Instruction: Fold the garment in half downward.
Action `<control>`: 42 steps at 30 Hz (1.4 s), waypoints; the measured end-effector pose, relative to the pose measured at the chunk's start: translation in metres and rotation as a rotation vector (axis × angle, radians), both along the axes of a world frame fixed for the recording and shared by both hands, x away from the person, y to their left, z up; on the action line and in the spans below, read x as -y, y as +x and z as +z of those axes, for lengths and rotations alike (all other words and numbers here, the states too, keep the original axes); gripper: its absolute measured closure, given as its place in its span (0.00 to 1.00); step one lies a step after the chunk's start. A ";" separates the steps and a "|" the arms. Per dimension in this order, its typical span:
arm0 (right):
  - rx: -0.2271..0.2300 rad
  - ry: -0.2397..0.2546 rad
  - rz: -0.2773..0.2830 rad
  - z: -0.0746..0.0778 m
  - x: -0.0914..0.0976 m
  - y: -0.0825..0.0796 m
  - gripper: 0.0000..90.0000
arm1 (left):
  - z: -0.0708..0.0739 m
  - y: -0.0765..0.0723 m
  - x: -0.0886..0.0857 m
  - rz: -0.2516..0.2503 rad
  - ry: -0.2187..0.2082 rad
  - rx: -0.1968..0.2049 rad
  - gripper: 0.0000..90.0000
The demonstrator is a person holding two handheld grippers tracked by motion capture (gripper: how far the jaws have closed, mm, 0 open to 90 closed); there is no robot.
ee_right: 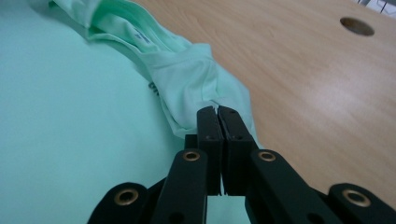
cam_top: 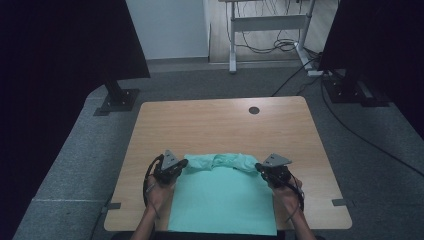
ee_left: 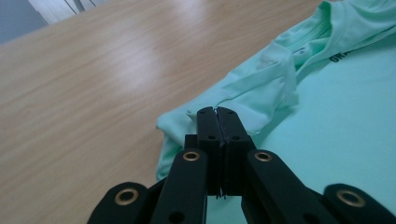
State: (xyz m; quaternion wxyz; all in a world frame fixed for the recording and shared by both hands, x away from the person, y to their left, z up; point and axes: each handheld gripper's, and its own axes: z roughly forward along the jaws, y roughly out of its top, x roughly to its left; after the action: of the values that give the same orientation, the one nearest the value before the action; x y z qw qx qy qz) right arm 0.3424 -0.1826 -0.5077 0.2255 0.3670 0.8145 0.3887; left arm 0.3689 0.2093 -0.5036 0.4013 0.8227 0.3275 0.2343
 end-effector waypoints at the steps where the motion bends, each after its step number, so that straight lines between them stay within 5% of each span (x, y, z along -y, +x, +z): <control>1: -0.004 0.001 -0.003 -0.001 0.001 -0.001 0.97 | -0.002 -0.002 -0.002 0.004 -0.003 -0.006 0.99; 15: -0.037 0.027 -0.025 -0.012 0.015 -0.019 0.97 | -0.010 -0.024 -0.009 0.004 0.011 -0.034 0.99; 42: -0.018 0.030 -0.011 -0.012 0.017 -0.065 0.97 | -0.006 -0.075 -0.014 -0.042 0.048 -0.030 0.99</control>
State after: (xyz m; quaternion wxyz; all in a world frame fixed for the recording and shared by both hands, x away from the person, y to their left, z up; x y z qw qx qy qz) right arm 0.2769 -0.1998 -0.5197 0.2148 0.3783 0.8084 0.3966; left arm 0.2938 0.2229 -0.5093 0.3814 0.8421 0.3104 0.2214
